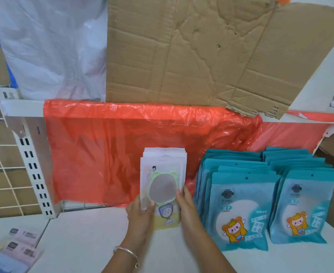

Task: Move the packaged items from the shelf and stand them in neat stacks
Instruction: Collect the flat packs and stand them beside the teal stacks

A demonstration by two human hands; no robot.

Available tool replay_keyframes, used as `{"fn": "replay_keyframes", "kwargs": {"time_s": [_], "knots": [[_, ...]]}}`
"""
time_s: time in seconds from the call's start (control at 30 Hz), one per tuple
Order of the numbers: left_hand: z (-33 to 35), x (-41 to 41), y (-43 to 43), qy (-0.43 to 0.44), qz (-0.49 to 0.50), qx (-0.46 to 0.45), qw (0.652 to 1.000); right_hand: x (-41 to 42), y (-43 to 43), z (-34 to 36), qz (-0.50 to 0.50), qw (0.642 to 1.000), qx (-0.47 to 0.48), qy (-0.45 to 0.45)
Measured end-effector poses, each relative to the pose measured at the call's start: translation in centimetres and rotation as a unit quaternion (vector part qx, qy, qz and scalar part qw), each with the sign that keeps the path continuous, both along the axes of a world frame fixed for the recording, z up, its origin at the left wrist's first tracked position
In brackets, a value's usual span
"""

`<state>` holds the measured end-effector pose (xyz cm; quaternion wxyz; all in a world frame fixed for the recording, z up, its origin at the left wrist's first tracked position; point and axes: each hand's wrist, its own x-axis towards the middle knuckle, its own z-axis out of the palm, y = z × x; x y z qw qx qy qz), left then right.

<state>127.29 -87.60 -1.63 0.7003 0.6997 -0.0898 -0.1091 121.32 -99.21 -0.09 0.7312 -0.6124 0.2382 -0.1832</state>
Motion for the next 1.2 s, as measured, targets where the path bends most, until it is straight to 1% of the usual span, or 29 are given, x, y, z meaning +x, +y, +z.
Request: {"fn": "replay_keyframes", "kwargs": {"time_s": [0.07, 0.1, 0.2, 0.3, 0.4, 0.47, 0.63, 0.77, 0.93, 1.1, 1.2], "knots": [[1.4, -0.4, -0.8, -0.044, 0.063, 0.003, 0.997, 0.0, 0.0, -0.3, -0.013, 1.000, 0.008, -0.008], [2.1, -0.6, -1.1, -0.045, 0.066, -0.013, 0.997, 0.0, 0.1, -0.5, -0.016, 1.000, 0.007, -0.008], [3.3, -0.8, -2.0, -0.030, 0.007, -0.051, 0.998, -0.2, 0.0, -0.4, 0.012, 0.999, -0.029, 0.022], [3.0, 0.1, -2.7, -0.029, -0.005, -0.091, 0.995, -0.1, -0.7, -0.1, 0.043, 0.995, -0.076, 0.048], [3.3, 0.4, -2.6, -0.043, -0.029, -0.153, 0.987, 0.6, -1.4, -0.5, 0.032, 0.992, -0.113, 0.051], [3.4, 0.4, -2.5, -0.046, -0.047, -0.173, 0.983, 1.2, -1.6, -1.3, 0.012, 0.990, -0.128, 0.052], [3.6, 0.6, -2.6, -0.062, -0.044, -0.153, 0.985, 1.8, -1.7, -1.9, 0.000, 0.989, -0.142, 0.050], [3.7, 1.0, -2.5, -0.080, -0.057, -0.133, 0.986, 2.2, -1.8, -2.2, -0.009, 0.990, -0.129, 0.051], [3.2, 1.4, -1.9, -0.123, -0.062, -0.058, 0.989, 1.7, -1.5, -1.3, -0.001, 0.990, -0.133, 0.050], [2.9, 1.7, -1.8, -0.100, -0.050, -0.014, 0.994, 0.9, -0.5, -0.9, -0.008, 0.980, -0.181, 0.083], [3.2, 1.2, -1.5, -0.093, -0.046, -0.002, 0.995, 0.5, 0.3, -1.3, -0.002, 0.980, -0.165, 0.108]]}}
